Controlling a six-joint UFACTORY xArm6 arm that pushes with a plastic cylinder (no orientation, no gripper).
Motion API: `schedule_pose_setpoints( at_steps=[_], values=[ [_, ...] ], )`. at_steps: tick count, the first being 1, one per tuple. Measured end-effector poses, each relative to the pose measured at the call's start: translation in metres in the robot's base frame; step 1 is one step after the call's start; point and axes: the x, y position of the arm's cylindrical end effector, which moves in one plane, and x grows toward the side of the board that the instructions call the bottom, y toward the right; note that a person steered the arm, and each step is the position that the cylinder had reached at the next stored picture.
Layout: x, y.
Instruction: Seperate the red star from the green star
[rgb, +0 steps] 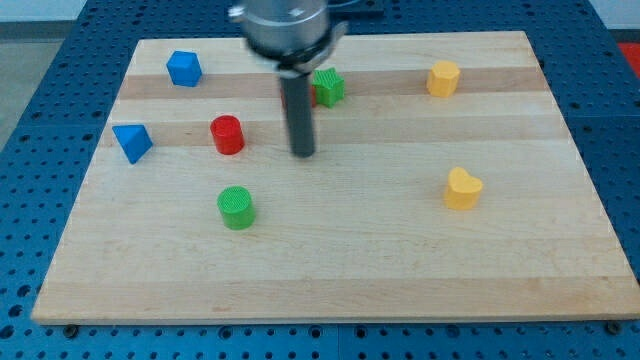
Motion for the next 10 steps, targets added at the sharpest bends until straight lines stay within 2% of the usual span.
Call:
schedule_pose_setpoints(
  at_steps=[1, 4, 5, 7, 9, 10],
  values=[
    [-0.008, 0.008],
    [-0.037, -0.036],
    [-0.067, -0.043],
    [-0.073, -0.044],
    [-0.064, 0.001],
    [-0.064, 0.001]
  ],
)
